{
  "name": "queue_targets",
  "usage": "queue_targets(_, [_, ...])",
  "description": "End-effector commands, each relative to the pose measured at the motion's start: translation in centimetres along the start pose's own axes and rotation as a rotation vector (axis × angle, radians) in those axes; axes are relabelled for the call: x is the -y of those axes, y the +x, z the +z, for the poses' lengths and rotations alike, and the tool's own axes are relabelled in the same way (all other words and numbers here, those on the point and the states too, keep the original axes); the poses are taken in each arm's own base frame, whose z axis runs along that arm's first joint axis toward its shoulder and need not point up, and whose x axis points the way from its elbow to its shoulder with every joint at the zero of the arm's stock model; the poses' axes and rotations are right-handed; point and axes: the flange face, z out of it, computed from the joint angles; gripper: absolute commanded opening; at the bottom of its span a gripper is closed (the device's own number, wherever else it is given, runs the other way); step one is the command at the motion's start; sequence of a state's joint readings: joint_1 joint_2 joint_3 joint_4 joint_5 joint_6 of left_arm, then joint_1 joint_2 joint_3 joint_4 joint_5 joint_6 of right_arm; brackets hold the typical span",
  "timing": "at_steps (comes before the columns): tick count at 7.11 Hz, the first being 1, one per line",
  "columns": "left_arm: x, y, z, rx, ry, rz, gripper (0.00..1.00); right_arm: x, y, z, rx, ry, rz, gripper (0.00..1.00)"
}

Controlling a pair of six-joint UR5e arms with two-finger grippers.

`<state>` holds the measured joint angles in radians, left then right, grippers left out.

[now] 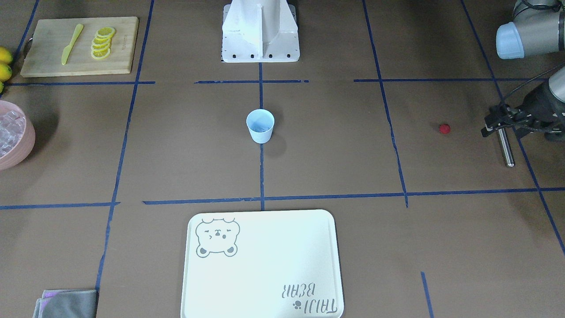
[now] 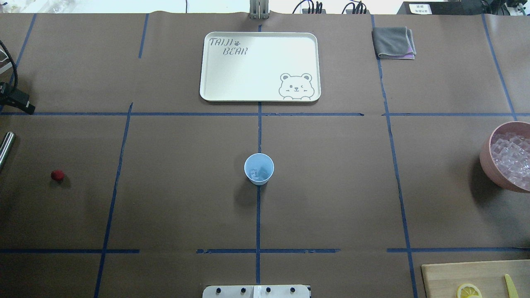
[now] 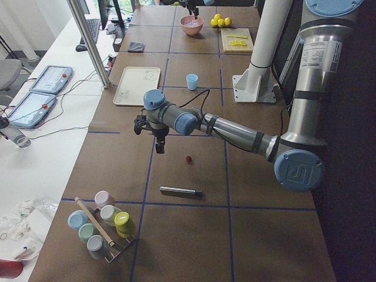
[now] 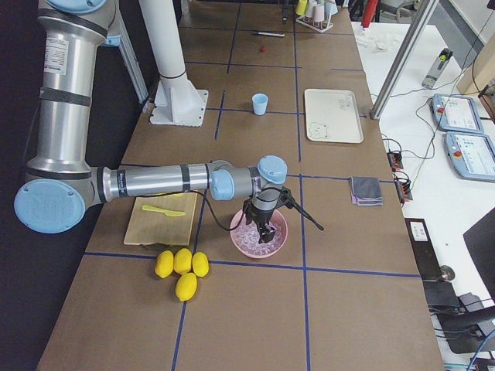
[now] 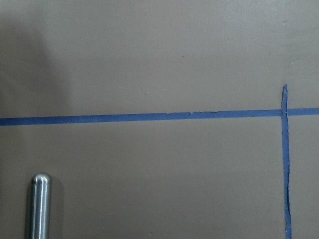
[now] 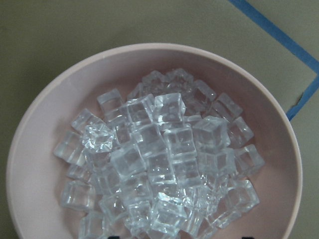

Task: Mash ice and strawberries in cup
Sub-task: 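Scoop ice cubes from the pink bowl with the right gripper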

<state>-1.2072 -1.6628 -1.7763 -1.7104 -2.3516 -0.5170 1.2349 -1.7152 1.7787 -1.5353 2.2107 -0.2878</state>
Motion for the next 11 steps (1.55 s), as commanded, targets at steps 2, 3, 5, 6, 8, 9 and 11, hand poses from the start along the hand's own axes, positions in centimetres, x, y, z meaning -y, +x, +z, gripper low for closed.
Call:
queue_targets(2, [0.1,0.1,0.0,-0.001,0.001,0.001,1.00,-0.3,0.9,1.6,0.012,-0.031,0.023,0.75])
queue_targets(3, [0.1,0.1,0.0,-0.001,0.001,0.001,1.00,-0.2,0.7,1.7,0.016,-0.032,0.025,0.72])
queue_targets(5, [0.2,0.3,-0.2,-0.002,0.004,0.004,1.00,0.2,0.1,2.0,0.022,-0.038,0.016,0.69])
queue_targets(6, [0.2,0.2,-0.1,-0.002,0.003,0.003,1.00,0.5,-0.3,2.2,0.024,-0.040,0.005,0.67])
queue_targets(8, [0.2,0.2,-0.1,-0.002,0.003,0.003,1.00,0.6,-0.5,2.3,0.025,-0.041,-0.002,0.65])
queue_targets(9, [0.2,0.2,-0.1,-0.002,0.003,0.003,1.00,0.8,-0.8,2.2,0.025,-0.040,-0.007,0.62])
queue_targets(11, [0.2,0.2,-0.1,-0.002,0.003,0.003,1.00,2.0,-1.0,2.0,0.022,-0.032,-0.007,0.59])
